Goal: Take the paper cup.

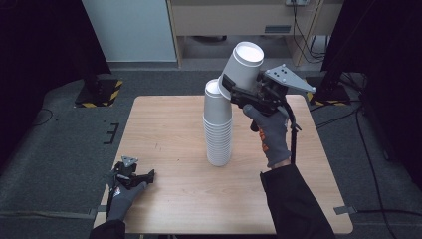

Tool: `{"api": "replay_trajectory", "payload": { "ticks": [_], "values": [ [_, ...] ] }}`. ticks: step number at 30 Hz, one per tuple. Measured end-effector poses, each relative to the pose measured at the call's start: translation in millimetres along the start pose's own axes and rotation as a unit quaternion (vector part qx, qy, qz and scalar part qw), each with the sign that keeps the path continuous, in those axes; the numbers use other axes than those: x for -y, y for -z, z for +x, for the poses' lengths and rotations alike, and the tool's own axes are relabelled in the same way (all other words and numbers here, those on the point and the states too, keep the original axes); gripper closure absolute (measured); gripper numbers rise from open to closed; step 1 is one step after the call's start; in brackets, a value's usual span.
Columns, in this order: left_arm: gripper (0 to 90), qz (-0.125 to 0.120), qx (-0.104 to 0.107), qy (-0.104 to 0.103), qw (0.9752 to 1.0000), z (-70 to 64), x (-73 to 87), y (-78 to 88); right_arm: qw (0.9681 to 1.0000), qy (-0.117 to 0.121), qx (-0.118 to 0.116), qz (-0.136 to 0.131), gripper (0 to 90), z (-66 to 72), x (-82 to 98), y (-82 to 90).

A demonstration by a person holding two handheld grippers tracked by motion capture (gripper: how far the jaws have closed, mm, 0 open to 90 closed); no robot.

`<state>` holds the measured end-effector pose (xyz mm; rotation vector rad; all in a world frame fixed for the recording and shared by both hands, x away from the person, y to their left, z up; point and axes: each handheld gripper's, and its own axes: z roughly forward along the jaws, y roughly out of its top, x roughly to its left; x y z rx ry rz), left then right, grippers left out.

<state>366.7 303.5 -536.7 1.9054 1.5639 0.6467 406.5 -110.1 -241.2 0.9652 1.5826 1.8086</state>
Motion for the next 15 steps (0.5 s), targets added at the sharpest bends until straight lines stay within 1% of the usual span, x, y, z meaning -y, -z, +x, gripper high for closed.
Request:
{"api": "replay_trajectory", "payload": {
  "ticks": [8, 15],
  "values": [
    [2.2, 0.0, 0.0, 0.0, 1.0, 0.0, 0.0, 0.0, 0.9999, -0.004, 0.016, 0.002, 14.7, -13.7, 2.7, 21.3],
    [2.2, 0.0, 0.0, 0.0, 1.0, 0.0, 0.0, 0.0, 0.9997, -0.005, 0.024, 0.01, 14.6, -22.4, 12.8, 37.1]
  ]
}}
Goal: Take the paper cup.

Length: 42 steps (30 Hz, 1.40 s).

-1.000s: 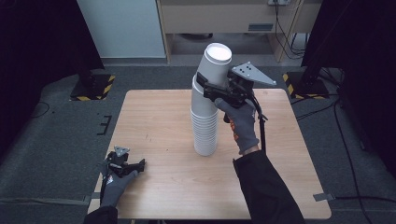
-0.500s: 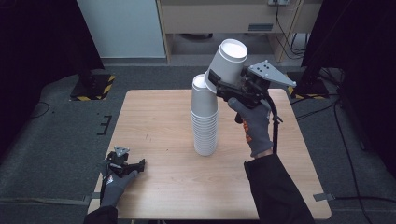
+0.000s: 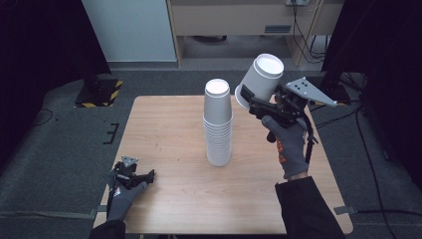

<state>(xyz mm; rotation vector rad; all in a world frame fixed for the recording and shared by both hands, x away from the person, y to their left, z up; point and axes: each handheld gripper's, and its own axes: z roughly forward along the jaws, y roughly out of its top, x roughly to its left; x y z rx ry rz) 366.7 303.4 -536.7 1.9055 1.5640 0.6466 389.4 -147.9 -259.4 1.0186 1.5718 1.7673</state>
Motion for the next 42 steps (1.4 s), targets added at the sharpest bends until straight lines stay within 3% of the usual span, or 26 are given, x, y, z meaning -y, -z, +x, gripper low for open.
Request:
{"api": "replay_trajectory", "payload": {
  "ticks": [19, 42],
  "values": [
    [2.2, 0.0, 0.0, 0.0, 1.0, -0.1, 0.0, 0.0, 0.9991, -0.032, 0.007, 0.028, 14.5, -23.0, 41.6, 33.7],
    [2.5, -0.001, 0.0, 0.001, 1.0, 0.1, 0.1, 0.1, 0.9942, -0.079, 0.014, 0.072, 14.4, -47.9, 108.0, 67.4]
  ]
}}
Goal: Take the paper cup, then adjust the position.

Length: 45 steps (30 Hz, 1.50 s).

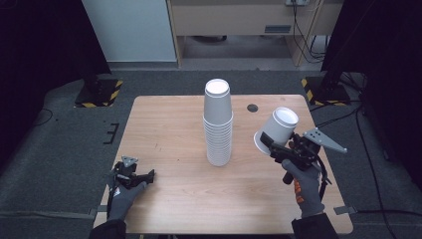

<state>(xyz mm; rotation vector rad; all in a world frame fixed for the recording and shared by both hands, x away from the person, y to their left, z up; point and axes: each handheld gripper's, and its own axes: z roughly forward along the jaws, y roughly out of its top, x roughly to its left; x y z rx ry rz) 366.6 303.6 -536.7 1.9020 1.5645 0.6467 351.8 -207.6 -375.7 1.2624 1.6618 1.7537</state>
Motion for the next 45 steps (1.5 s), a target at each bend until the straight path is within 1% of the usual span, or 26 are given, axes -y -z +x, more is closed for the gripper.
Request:
{"api": "replay_trajectory", "payload": {
  "ticks": [4, 5, 6, 8, 11, 14, 20, 22, 25, 28, 32, 36, 39, 43, 45],
  "values": [
    [4.7, -0.004, 0.0, 0.002, 1.0, 0.5, 0.1, 0.5, 0.9999, -0.011, 0.001, 0.006, 14.4, -6.5, 9.9, 4.1],
    [6.6, -0.005, 0.0, 0.002, 1.0, 0.6, 0.2, 0.7, 0.9998, -0.016, 0.002, 0.009, 14.4, -9.8, 14.8, 6.2],
    [6.6, -0.006, 0.001, 0.0, 1.0, 0.7, 0.2, 1.0, 0.9998, -0.016, 0.002, 0.009, 14.4, -9.8, 14.8, 6.2],
    [10.1, -0.009, 0.003, 0.0, 1.0, 0.7, 0.1, 1.9, 0.9997, -0.021, 0.002, 0.012, 14.4, -13.3, 19.7, 8.6],
    [16.2, -0.014, 0.012, 0.006, 0.9998, 0.6, -0.1, 3.7, 0.9994, -0.032, 0.002, 0.015, 14.4, -18.1, 27.1, 12.0],
    [20.2, -0.02, 0.02, 0.006, 0.9996, -0.6, -0.6, 6.1, 0.9988, -0.043, 0.006, 0.021, 14.4, -23.7, 32.9, 15.0],
    [23.9, -0.044, 0.038, 0.003, 0.9983, -4.3, -3.7, 13.1, 0.9961, -0.085, 0.012, 0.018, 14.4, -35.8, 42.7, 20.7],
    [24.8, -0.052, 0.041, 0.004, 0.9978, -6.0, -4.6, 14.6, 0.9952, -0.095, 0.015, 0.018, 14.4, -38.6, 45.8, 20.7],
    [26.0, -0.062, 0.045, 0.0, 0.9971, -8.7, -6.5, 17.5, 0.9933, -0.112, 0.015, 0.022, 14.3, -40.3, 51.3, 19.2],
    [26.4, -0.075, 0.05, -0.004, 0.9959, -13.1, -8.8, 21.0, 0.992, -0.124, 0.017, 0.018, 14.3, -42.0, 55.3, 18.3],
    [26.9, -0.091, 0.056, -0.009, 0.9943, -18.5, -11.5, 25.5, 0.9891, -0.146, 0.021, 0.006, 14.3, -45.6, 58.9, 20.5],
    [27.4, -0.104, 0.062, -0.014, 0.9925, -25.6, -14.1, 30.7, 0.9847, -0.172, 0.024, -0.003, 14.3, -49.9, 62.3, 23.3],
    [27.8, -0.119, 0.07, -0.02, 0.9902, -31.2, -16.7, 34.4, 0.9833, -0.18, 0.024, -0.006, 14.3, -51.8, 64.5, 23.6],
    [29.0, -0.131, 0.077, -0.031, 0.9879, -39.1, -18.8, 38.4, 0.9806, -0.195, 0.022, -0.01, 14.3, -53.5, 66.1, 23.8],
    [29.4, -0.139, 0.08, -0.031, 0.9866, -43.1, -20.1, 41.1, 0.979, -0.202, 0.024, -0.011, 14.3, -53.8, 67.1, 24.1]
  ]
}}
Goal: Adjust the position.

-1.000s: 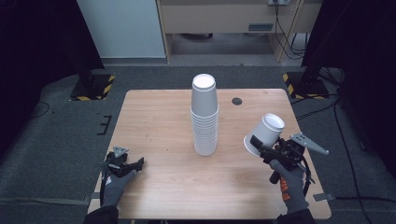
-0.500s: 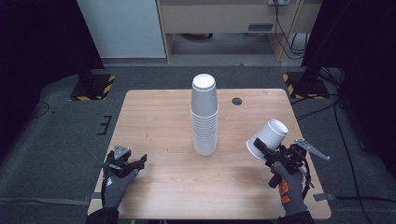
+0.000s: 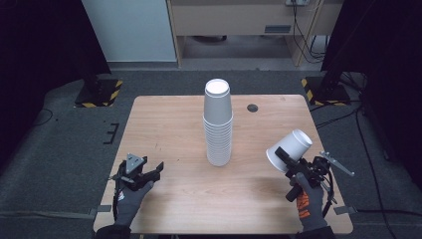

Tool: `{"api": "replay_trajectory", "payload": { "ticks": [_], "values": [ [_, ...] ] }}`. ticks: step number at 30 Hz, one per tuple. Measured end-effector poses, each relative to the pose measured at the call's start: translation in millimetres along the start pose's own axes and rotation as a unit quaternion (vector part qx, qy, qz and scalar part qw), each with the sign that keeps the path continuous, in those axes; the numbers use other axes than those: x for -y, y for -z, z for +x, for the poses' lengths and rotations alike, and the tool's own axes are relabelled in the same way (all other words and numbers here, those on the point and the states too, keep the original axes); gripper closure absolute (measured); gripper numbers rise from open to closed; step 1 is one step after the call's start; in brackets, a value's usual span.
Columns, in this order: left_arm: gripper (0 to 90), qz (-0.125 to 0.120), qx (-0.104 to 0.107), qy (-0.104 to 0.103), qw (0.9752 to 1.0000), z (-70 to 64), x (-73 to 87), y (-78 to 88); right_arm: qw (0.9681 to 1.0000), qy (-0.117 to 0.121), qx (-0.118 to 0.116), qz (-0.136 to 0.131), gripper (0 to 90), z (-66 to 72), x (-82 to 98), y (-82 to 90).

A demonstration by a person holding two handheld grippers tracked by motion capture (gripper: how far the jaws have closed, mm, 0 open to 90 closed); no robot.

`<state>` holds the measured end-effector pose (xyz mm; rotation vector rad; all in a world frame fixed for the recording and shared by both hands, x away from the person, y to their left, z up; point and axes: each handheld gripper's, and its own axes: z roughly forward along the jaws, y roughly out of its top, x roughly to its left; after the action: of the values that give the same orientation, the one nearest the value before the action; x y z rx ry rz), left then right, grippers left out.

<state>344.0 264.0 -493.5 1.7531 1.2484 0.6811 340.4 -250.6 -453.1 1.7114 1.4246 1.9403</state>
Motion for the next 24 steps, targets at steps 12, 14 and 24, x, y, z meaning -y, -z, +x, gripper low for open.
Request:
{"api": "replay_trajectory", "payload": {
  "ticks": [12, 14, 24],
  "values": [
    [32.7, -0.027, 0.028, -0.025, 0.9989, -25.6, -11.5, 3.0, 0.9999, -0.012, 0.002, -0.012, 14.2, -4.6, -0.4, 2.3],
    [33.3, -0.033, 0.032, -0.029, 0.9985, -29.8, -13.5, 3.7, 0.9998, -0.018, 0.0, -0.011, 14.2, -6.0, 0.5, 2.5],
    [37.3, -0.057, 0.065, -0.058, 0.9945, -48.6, -19.4, 4.8, 0.9985, -0.049, 0.002, -0.026, 14.2, -10.3, 0.3, 5.0]
  ]
}}
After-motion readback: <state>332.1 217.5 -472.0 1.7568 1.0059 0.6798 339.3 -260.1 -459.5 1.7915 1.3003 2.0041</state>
